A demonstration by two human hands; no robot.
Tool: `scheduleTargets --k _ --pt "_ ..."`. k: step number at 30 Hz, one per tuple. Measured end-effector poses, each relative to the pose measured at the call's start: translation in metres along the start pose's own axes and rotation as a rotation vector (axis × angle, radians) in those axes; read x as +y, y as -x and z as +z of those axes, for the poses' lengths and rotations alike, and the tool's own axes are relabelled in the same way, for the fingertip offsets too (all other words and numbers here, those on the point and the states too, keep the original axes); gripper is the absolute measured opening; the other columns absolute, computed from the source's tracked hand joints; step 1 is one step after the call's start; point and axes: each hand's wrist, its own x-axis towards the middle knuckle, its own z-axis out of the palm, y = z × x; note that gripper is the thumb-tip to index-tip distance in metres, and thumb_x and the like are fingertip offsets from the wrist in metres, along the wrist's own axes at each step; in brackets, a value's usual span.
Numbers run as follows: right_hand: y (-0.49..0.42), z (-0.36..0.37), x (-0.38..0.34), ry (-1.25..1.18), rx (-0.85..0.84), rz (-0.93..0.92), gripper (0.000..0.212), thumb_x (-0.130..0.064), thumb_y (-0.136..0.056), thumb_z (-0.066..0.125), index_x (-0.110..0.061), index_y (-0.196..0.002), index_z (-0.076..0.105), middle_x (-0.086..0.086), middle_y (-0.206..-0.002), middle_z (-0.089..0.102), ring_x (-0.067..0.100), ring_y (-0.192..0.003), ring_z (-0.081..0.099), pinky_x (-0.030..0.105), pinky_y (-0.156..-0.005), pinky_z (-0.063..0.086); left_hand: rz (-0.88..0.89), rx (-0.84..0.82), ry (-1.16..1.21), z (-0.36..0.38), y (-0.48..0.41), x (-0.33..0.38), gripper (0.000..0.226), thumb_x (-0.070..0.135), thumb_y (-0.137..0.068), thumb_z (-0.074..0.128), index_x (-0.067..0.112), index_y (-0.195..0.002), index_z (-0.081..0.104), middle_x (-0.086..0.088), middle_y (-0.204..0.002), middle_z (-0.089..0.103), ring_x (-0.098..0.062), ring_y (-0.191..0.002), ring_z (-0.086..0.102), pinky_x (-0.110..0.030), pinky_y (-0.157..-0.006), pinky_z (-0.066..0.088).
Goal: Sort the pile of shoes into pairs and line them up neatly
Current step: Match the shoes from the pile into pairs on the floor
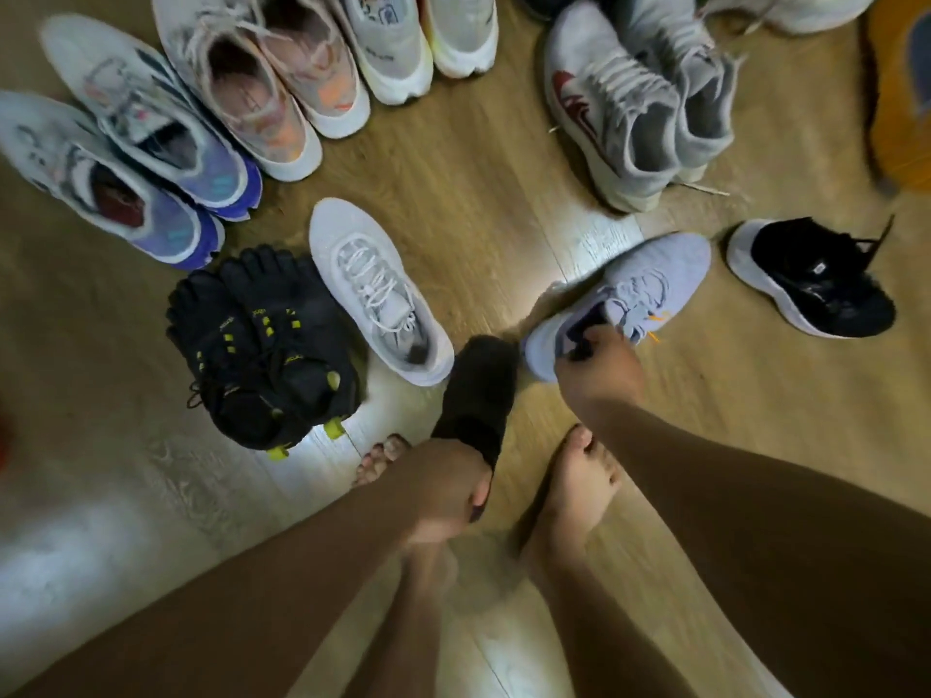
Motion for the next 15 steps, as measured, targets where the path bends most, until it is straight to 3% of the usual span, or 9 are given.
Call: scheduleTargets --k 2,5,8,10,13,15 --pt "-0.003 -0.003 0.023 -0.007 -0.191 0.035 0.047 -0.023 -0.080 0.073 -0.014 -0.125 0.062 0.006 -0.127 0.062 0.027 -0.119 0.056 0.028 -0.093 0.041 0.051 0.095 0.063 -0.007 -0.004 0.018 0.010 0.015 -0.086 0.059 0.016 -0.088 0.068 0.000 -0.090 0.067 -0.020 -0.088 0.061 -0.027 -0.074 0.044" --pt "-0.009 -0.006 0.041 0.107 -0.463 -0.097 0.071 -0.022 -0.079 0.075 -0.020 -0.144 0.047 0.001 -0.146 0.048 0.023 -0.130 0.049 0.027 -0.104 0.037 0.021 0.122 0.249 -0.020 -0.015 0.030 0.005 0.014 -0.079 0.063 0.018 -0.078 0.065 0.004 -0.078 0.067 -0.011 -0.075 0.059 -0.025 -0.066 0.046" --pt "-0.019 -0.016 0.047 0.280 -0.519 -0.250 0.070 -0.008 -0.079 0.065 -0.022 -0.145 0.045 -0.001 -0.154 0.037 0.020 -0.139 0.038 0.022 -0.107 0.031 -0.046 0.187 0.409 -0.031 -0.026 0.048 0.013 0.014 -0.077 0.065 0.024 -0.075 0.057 0.010 -0.072 0.061 -0.004 -0.070 0.056 -0.025 -0.064 0.047" --pt "-0.022 -0.020 0.049 0.300 -0.544 -0.248 0.064 -0.005 -0.077 0.058 -0.025 -0.138 0.052 0.001 -0.145 0.047 0.023 -0.131 0.047 0.024 -0.101 0.039 -0.162 0.227 0.544 -0.035 -0.034 0.062 0.020 0.013 -0.078 0.066 0.028 -0.072 0.053 0.011 -0.071 0.058 -0.002 -0.069 0.054 -0.019 -0.061 0.040" --pt "-0.021 -0.017 0.050 0.380 -0.634 -0.277 0.065 -0.010 -0.077 0.056 -0.030 -0.138 0.046 0.010 -0.129 0.059 0.030 -0.111 0.060 0.031 -0.088 0.052 -0.326 0.281 0.750 -0.045 -0.050 0.076 0.024 0.009 -0.075 0.067 0.027 -0.066 0.053 0.011 -0.064 0.055 -0.009 -0.063 0.051 -0.024 -0.059 0.037" --pt "-0.018 -0.015 0.052 0.453 -0.656 -0.319 0.072 -0.021 -0.082 0.064 -0.023 -0.148 0.035 0.012 -0.139 0.052 0.031 -0.121 0.055 0.032 -0.092 0.049 -0.359 0.323 0.773 -0.053 -0.060 0.084 0.027 0.004 -0.071 0.067 0.026 -0.064 0.053 0.012 -0.057 0.052 -0.010 -0.058 0.048 -0.024 -0.057 0.035"
